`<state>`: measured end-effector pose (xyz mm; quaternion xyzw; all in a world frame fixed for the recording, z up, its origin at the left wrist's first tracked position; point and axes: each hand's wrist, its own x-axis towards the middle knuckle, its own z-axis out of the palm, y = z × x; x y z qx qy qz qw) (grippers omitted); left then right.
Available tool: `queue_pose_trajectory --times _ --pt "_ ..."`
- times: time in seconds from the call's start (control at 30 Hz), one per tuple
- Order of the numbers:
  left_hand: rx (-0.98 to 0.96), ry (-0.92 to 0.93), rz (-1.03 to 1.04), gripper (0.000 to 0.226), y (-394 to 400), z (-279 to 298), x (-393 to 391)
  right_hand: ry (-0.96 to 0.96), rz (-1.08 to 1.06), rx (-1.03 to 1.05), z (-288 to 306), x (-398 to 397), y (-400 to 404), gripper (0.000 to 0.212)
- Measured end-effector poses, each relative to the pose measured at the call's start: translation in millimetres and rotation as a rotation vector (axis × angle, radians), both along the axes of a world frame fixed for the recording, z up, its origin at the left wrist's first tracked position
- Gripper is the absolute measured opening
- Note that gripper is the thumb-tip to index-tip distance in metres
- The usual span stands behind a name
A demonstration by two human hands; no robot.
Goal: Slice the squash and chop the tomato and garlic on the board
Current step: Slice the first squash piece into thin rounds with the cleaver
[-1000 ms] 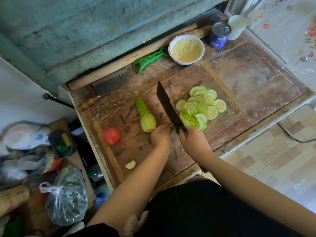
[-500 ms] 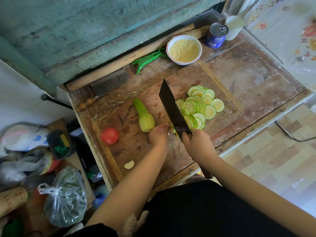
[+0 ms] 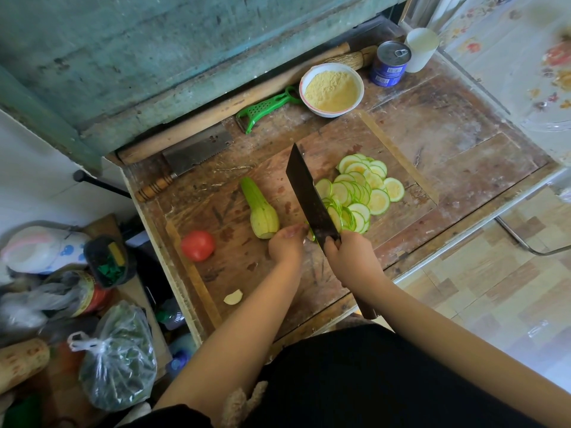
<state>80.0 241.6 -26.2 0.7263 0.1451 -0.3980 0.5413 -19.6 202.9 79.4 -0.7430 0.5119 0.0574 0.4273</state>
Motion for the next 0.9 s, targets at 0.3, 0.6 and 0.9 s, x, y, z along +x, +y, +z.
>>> queue_pose_trajectory --times 0.3,0.6,0.9 --pt "0.014 0.008 -0.01 0.019 0.2 0.7 0.9 0.015 0.002 0.011 -5.4 8.3 0.6 0.034" --pt "-0.016 0.0 -0.003 0.012 2.6 0.1 1.3 0.065 0.005 0.049 -30.3 19.8 3.2 0.027" --pt "-0.027 -0.021 -0.059 0.006 -10.7 -0.1 -0.6 -0.007 -0.021 0.012 -31.1 16.5 -12.3 0.024"
